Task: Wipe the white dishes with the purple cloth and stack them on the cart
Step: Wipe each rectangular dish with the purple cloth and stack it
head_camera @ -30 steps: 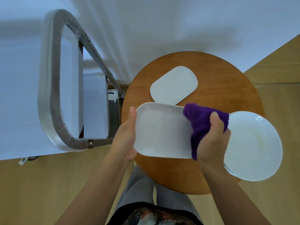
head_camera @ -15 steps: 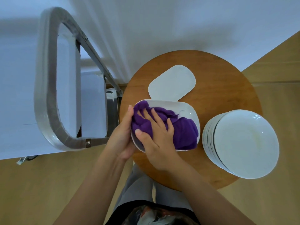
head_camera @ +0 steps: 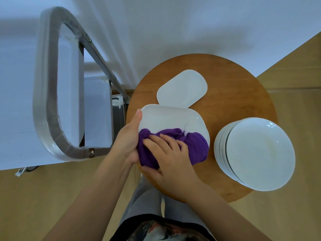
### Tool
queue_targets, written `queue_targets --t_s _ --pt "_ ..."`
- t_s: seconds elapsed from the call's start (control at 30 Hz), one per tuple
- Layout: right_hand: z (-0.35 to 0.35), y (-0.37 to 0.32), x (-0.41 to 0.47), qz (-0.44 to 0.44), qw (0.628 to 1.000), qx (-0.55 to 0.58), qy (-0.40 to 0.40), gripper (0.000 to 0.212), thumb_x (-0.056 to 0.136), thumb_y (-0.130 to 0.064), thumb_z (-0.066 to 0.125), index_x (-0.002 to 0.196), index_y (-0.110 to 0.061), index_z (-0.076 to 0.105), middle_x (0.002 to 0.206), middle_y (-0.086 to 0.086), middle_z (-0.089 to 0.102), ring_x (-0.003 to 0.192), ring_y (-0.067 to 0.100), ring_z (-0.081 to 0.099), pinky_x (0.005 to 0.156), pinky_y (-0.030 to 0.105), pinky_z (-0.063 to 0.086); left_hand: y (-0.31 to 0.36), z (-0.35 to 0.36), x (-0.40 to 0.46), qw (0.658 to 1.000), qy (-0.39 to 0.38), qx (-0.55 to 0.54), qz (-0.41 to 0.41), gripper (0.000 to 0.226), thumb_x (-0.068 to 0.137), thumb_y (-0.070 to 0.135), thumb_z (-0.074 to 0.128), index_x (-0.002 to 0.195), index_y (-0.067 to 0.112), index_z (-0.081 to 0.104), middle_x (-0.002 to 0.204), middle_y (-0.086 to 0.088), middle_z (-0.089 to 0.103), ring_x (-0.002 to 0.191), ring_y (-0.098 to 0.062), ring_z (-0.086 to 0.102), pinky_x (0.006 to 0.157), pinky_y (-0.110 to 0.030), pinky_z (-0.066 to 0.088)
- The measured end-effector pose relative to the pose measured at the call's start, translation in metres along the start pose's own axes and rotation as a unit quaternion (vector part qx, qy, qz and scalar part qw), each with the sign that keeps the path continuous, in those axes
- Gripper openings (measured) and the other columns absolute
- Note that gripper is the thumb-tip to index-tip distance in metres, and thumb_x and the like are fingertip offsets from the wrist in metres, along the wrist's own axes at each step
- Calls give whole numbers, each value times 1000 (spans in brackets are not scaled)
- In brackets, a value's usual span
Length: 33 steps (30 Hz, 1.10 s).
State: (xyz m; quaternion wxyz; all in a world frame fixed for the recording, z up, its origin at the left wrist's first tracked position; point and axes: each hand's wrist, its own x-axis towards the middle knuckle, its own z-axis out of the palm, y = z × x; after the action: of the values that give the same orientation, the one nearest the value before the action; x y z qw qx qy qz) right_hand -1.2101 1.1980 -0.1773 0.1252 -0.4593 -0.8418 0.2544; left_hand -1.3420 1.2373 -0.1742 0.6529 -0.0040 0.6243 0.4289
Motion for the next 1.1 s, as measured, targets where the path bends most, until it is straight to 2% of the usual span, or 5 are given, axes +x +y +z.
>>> queue_targets --t_s 0.2,0.47,0.83,1.0,1.1 --pt "10 15 -4 -108 970 -145 164 23 84 -27 65 103 -17 70 102 1 71 95 20 66 87 40 48 -3 4 -3 997 35 24 57 29 96 48 42 86 24 56 67 2 72 61 -17 70 41 -21 51" --pt "-2 30 -15 -143 969 -135 148 34 98 -21 38 103 -14 71 101 4 71 91 23 68 76 39 53 23 -16 8 986 -16 145 75 29 97 45 41 97 23 60 98 -7 70 88 -27 68 64 -37 55" --pt "-11 44 -28 -228 956 -159 98 23 96 -19 41 114 -13 55 100 4 71 86 22 67 67 28 51 44 -41 15 940 -41 319 112 36 96 47 42 93 20 65 74 5 74 67 -11 71 51 -22 51" --pt "-12 41 -11 -106 973 -114 173 27 73 -6 75 100 -4 69 83 8 71 65 23 65 55 30 52 21 -14 -3 989 -88 51 106 52 88 51 48 107 4 57 112 -1 71 105 -20 66 74 -31 56" --pt "-8 26 1 -47 972 -97 211 22 75 -8 72 96 -1 71 82 10 72 67 24 67 59 28 52 -11 17 -18 997 -52 -1 51 68 74 57 52 134 25 46 125 -3 63 109 -25 63 78 -34 58"
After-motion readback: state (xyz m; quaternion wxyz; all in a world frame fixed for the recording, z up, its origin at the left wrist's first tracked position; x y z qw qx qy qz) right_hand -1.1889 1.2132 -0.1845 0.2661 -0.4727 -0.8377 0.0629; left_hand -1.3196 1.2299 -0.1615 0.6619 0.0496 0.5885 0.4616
